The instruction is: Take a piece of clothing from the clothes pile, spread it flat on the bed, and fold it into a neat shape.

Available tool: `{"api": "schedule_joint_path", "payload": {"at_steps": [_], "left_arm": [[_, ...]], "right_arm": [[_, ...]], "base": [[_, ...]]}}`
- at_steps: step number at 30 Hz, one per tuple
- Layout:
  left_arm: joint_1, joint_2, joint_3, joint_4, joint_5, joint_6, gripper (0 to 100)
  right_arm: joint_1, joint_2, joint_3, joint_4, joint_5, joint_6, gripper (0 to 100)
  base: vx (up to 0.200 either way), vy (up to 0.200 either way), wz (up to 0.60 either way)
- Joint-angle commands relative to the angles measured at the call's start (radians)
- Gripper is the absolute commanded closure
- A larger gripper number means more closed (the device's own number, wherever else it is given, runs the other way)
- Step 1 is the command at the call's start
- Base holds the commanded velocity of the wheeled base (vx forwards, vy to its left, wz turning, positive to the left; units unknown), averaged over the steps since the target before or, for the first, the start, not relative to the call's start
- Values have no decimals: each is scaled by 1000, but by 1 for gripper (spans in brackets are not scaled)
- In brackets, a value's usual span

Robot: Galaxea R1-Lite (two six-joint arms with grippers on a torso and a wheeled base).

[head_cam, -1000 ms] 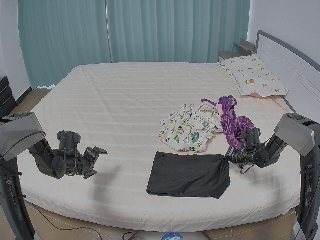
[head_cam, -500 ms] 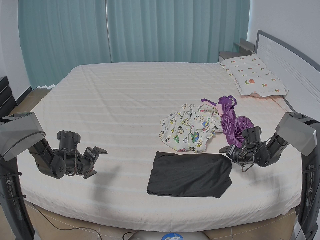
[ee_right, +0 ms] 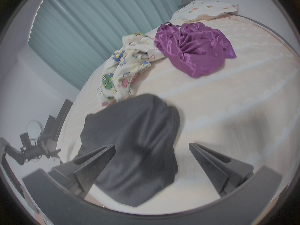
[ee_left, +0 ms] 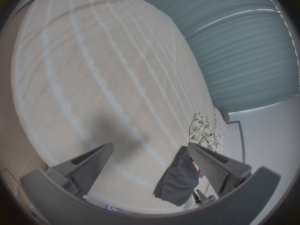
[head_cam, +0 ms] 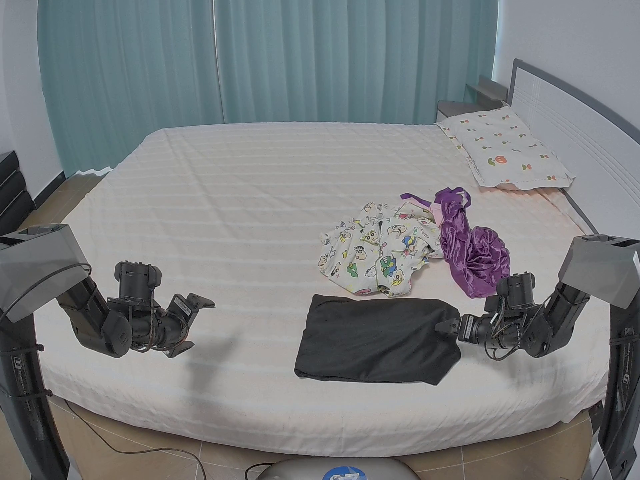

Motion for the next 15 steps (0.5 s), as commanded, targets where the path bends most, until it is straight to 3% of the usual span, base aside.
{"api": "schedule_joint_path", "payload": {"at_steps": [1,11,12,15], "left_arm": [[-2,1,1,0,0,3,0],[-2,1,1,0,0,7,0],[-2,1,1,0,0,7,0],[-2,1,1,0,0,7,0]], "right_arm": [[1,2,21,-3,4,-6,0],[29,36,8,5,7,-6,0],[35,34,10,8,5,-7,100],[37,23,22,17,5,-9,100]], "base": [[0,0,0],[0,0,0],[0,0,0],[0,0,0]]}}
